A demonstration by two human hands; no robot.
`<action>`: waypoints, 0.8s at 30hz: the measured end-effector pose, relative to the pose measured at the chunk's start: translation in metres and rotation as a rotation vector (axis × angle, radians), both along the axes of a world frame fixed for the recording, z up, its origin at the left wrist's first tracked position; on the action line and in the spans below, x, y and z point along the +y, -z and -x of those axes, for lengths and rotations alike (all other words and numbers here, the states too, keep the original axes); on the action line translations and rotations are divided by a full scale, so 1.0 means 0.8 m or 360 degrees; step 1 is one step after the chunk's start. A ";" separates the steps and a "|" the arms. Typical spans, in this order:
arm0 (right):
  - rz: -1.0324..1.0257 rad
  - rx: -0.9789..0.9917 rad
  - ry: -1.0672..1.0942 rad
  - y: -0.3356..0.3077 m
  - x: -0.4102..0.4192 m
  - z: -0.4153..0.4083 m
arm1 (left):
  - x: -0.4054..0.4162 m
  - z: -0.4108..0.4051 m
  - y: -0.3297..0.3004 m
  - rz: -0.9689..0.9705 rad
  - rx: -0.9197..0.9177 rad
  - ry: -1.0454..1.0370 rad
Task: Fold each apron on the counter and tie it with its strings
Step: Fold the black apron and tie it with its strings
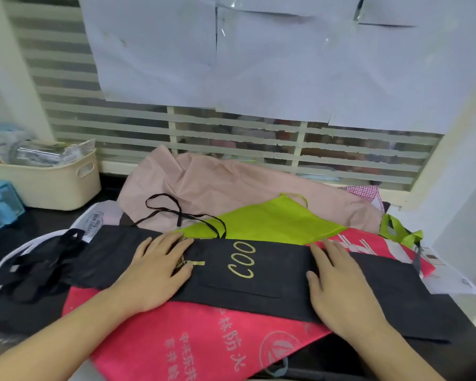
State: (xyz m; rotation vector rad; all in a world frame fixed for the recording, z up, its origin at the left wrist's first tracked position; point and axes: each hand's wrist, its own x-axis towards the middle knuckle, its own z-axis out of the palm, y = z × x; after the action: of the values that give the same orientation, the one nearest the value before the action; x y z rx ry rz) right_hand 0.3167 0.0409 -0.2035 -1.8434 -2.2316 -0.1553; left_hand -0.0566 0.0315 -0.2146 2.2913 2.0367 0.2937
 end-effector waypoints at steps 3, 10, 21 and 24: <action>0.0092 0.0141 -0.0362 -0.004 -0.004 0.067 | 0.008 -0.023 -0.006 -0.0283 -0.0097 -0.0047; 0.0189 -0.0030 -0.0443 0.025 0.005 0.096 | 0.052 -0.080 -0.040 -0.0003 -0.0918 -0.0201; 0.0143 0.0103 -0.0475 0.023 0.005 0.095 | 0.109 -0.102 -0.072 0.0103 -0.2347 -0.0633; 0.0133 0.0113 -0.0468 0.026 0.006 0.096 | 0.092 -0.097 -0.104 -0.0142 -0.2344 -0.0412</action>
State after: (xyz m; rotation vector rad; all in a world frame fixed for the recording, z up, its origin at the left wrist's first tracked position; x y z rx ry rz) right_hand 0.2399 0.0458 -0.2241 -1.5079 -2.4582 0.0560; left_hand 0.0209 0.1050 -0.1314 1.0118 1.3685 1.4963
